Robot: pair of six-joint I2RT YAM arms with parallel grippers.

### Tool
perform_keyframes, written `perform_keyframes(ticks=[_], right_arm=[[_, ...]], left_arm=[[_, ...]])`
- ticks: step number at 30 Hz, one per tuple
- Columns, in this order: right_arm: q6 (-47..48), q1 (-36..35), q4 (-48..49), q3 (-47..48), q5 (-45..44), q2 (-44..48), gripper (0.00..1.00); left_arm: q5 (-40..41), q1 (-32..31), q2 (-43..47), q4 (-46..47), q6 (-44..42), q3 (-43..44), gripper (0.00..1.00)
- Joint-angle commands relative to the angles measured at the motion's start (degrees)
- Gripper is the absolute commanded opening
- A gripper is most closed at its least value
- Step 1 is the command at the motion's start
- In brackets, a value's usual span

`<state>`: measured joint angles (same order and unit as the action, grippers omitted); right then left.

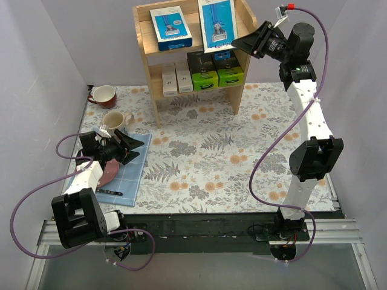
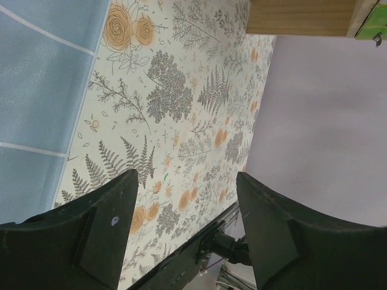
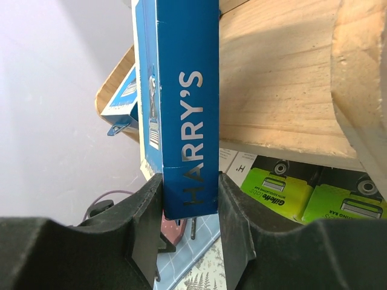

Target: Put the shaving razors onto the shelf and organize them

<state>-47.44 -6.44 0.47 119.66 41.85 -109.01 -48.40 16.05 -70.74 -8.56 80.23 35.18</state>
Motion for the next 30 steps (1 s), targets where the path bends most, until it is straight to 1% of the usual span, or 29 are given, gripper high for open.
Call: perform_keyframes(ticks=[1, 5, 11, 28, 30], right_arm=[[0.42, 0.46, 1.11, 2.95, -2.74, -0.24, 0.46], [0.77, 0.46, 1.02, 2.78, -2.29, 0.2, 0.5], [0.95, 0.72, 0.58, 2.6, -2.73, 0.91, 0.55], [0.33, 0.81, 0.23, 0.32, -3.44, 4.33, 0.61], [0.42, 0.81, -0.03, -0.04, -3.87, 5.03, 0.64]], left_arm=[[0.33, 0.73, 2.1, -0.06, -0.77, -0.81, 0.65], [0.06, 1.08, 2.62, -0.06, -0.68, -1.08, 0.65], [-0.02, 1.43, 3.5, 0.47, -0.07, -2.22, 0.65], [-0.64, 1.7, 2.98, 2.84, 2.04, -3.45, 0.65], [-0.82, 1.7, 2.98, 3.11, 2.3, -3.45, 0.65]])
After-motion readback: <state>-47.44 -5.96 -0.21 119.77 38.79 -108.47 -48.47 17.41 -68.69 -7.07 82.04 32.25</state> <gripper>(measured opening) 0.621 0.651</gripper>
